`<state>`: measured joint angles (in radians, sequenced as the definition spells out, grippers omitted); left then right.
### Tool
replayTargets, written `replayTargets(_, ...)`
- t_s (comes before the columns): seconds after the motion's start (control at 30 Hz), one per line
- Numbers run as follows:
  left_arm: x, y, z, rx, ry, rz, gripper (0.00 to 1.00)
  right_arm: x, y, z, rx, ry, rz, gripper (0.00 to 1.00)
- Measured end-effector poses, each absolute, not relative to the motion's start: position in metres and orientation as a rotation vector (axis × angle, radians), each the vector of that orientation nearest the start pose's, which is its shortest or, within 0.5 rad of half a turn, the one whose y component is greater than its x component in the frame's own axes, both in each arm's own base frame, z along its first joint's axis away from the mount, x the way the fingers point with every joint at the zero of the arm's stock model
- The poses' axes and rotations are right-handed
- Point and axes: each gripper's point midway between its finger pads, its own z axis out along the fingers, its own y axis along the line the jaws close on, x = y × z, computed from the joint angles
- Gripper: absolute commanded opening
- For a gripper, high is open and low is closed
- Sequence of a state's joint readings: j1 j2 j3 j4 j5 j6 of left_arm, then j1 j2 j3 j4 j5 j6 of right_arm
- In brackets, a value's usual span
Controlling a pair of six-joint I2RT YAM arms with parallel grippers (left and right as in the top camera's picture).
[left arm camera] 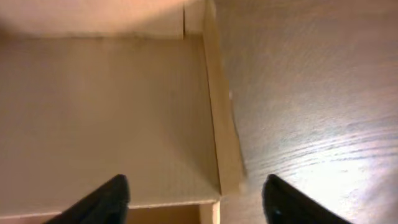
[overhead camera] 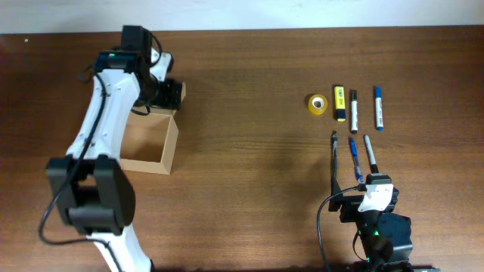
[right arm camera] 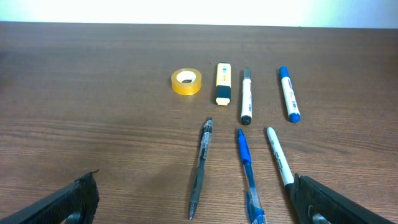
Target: Pack container
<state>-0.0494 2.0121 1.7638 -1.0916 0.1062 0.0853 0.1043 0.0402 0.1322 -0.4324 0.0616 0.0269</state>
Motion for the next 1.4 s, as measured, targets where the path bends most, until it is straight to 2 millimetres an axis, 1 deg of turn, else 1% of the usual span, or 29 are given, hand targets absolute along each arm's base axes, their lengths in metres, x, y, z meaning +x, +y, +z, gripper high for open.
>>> replayTargets(0.07, 0.433, -0.04, 0.1, 0.215, 2.949, -0.155, 0.57, 0.226, 0.013, 0.124, -0.032, 1.91, 0.03, 0.99)
replayTargets(0.13, 0.43, -0.04, 0.095, 0.215, 2.973, -0.158, 0.57, 0.226, 0.013, 0.125, -0.032, 1.91, 0.03, 0.99)
replayTargets(0.33, 0.423, -0.04, 0.094, 0.216, 3.0, -0.161, 0.59, 0.226, 0.013, 0.124, -0.032, 1.91, 0.03, 0.99)
replayTargets(0.37, 0.423, -0.04, 0.094, 0.215, 3.001, -0.161, 0.62, 0.226, 0.013, 0.124, -0.032, 1.91, 0.03, 0.99)
replayTargets(0.47, 0.427, -0.04, 0.095, 0.221, 2.981, -0.156, 0.65, 0.226, 0.013, 0.125, -0.032, 1.91, 0.03, 0.99)
replayTargets(0.53, 0.432, -0.039, 0.097, 0.221, 2.963, -0.145, 0.65, 0.226, 0.013, 0.124, -0.032, 1.91, 0.03, 0.99)
replayTargets(0.6, 0.44, -0.038, 0.107, 0.226, 2.932, -0.131, 0.66, 0.226, 0.013, 0.125, -0.032, 1.91, 0.03, 0.99)
replayTargets(0.67, 0.447, -0.038, 0.122, 0.231, 2.905, -0.125, 0.65, 0.226, 0.013, 0.124, -0.032, 1.91, 0.03, 0.99)
replayTargets(0.77, 0.45, -0.037, 0.145, 0.244, 2.883, -0.114, 0.66, 0.226, 0.013, 0.124, -0.032, 1.91, 0.03, 0.99)
replayTargets(0.83, 0.444, -0.035, 0.156, 0.246, 2.901, -0.098, 0.65, 0.226, 0.013, 0.124, -0.032, 1.91, 0.03, 0.99)
replayTargets(0.9, 0.43, -0.033, 0.161, 0.249, 2.952, -0.091, 0.64, 0.226, 0.013, 0.124, -0.032, 1.91, 0.03, 0.99)
replayTargets(1.0, 0.409, -0.03, 0.16, 0.251, 3.038, -0.086, 0.64, 0.226, 0.013, 0.124, -0.033, 1.91, 0.03, 0.99)
replayTargets(1.1, 0.395, -0.03, 0.159, 0.259, 3.093, -0.079, 0.63, 0.226, 0.013, 0.124, -0.032, 1.91, 0.03, 0.99)
replayTargets(1.2, 0.385, -0.034, 0.159, 0.283, 3.132, -0.076, 0.64, 0.226, 0.013, 0.124, -0.032, 1.91, 0.03, 0.99)
replayTargets(1.27, 0.379, -0.042, 0.159, 0.315, 3.149, -0.076, 0.63, 0.226, 0.013, 0.125, -0.032, 1.91, 0.03, 0.99)
replayTargets(1.4, 0.38, -0.056, 0.157, 0.372, 3.134, -0.076, 0.63, 0.226, 0.013, 0.125, -0.032, 1.91, 0.03, 0.99)
